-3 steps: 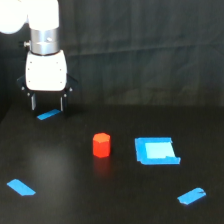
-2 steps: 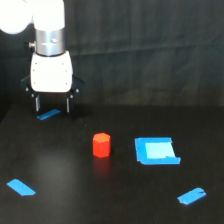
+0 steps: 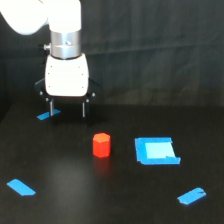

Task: Pick up the red object from the table

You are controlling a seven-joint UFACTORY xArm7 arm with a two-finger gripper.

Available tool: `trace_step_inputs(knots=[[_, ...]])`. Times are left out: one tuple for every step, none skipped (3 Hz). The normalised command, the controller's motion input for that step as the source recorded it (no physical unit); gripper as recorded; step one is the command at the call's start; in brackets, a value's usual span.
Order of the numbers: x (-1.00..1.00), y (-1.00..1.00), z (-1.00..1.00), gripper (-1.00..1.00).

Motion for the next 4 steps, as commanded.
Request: trace_step_inputs(knots=[[0.84,-0.4,-0.28,1.0],[0.85,-0.5,-0.13,1.0],[0.57,-0.54,-0.16,1.0],[0.46,-0.64,0.0,0.94]])
